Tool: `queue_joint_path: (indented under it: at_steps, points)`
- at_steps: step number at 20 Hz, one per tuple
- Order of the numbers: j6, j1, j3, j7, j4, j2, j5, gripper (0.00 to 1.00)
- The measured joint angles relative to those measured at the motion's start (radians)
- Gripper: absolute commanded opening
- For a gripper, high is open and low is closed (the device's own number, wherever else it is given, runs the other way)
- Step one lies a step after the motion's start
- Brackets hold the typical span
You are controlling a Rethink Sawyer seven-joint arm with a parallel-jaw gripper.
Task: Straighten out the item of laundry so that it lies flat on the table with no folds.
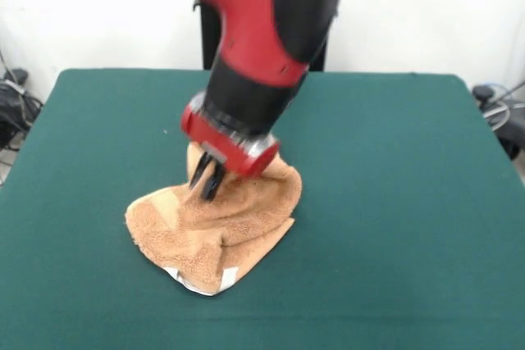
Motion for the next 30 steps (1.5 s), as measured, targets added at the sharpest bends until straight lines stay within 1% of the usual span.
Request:
queue_joint_path:
  at_steps: [1, 4, 5, 6, 7, 8, 10, 14, 20, 30]
  points:
    - [0.040, 0.011, -0.006, 0.000, 0.001, -0.019, 0.000, 0.00]
    - [0.225, 0.053, -0.034, 0.000, 0.000, -0.097, 0.000, 0.00]
    - [0.248, 0.057, -0.037, 0.000, 0.000, -0.107, 0.000, 0.00]
    - [0.310, 0.067, -0.045, 0.000, -0.003, -0.130, 0.000, 0.00]
    - [0.345, 0.073, -0.050, 0.000, -0.006, -0.143, 0.000, 0.00]
    - [0.454, 0.085, -0.063, 0.000, -0.019, -0.185, 0.000, 0.00]
    - [0.526, 0.093, -0.073, 0.000, -0.033, -0.213, 0.000, 0.00]
    - [0.631, 0.103, -0.096, 0.000, -0.071, -0.269, -0.001, 0.00]
    - [0.643, 0.105, -0.115, 0.000, -0.110, -0.304, -0.003, 0.00]
    - [0.643, 0.108, -0.115, 0.000, -0.123, -0.315, -0.006, 0.00]
